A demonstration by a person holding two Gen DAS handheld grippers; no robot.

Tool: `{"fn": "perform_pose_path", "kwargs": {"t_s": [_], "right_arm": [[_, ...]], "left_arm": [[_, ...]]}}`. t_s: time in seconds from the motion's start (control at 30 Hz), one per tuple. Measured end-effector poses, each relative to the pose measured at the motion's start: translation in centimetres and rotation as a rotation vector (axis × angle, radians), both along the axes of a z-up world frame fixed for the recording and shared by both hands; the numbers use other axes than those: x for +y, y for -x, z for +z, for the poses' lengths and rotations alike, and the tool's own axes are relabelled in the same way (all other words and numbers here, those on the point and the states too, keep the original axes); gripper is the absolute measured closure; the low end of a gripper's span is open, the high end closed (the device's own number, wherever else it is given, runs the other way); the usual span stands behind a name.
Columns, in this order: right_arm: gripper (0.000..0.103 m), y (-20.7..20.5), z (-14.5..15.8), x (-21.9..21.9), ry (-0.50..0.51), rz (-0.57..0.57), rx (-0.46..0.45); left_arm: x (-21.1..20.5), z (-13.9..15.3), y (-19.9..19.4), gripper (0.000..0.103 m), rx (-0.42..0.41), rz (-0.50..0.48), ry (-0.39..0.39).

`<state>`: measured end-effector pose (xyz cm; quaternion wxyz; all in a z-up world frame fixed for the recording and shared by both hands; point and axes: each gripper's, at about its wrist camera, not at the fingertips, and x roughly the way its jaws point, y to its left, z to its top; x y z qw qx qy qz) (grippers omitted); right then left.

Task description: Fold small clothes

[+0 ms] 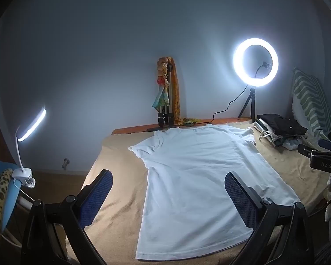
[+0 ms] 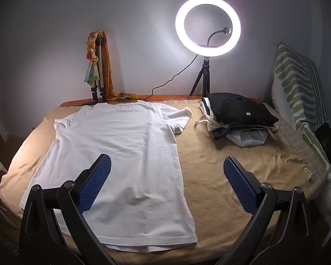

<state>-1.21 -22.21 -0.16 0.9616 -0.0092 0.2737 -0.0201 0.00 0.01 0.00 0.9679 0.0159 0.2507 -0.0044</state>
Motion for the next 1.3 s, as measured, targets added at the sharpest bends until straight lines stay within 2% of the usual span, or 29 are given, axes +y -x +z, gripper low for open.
{"fn": "perform_pose_path", "kwargs": {"t_s": [1.3], "right_arm": [[0.000,-0.11,0.58,-0.37,0.002,-0.004,-0.010]], "left_arm": [[-0.01,-0.07,0.05,0.000,-0.001,-0.001,-0.002]]}}
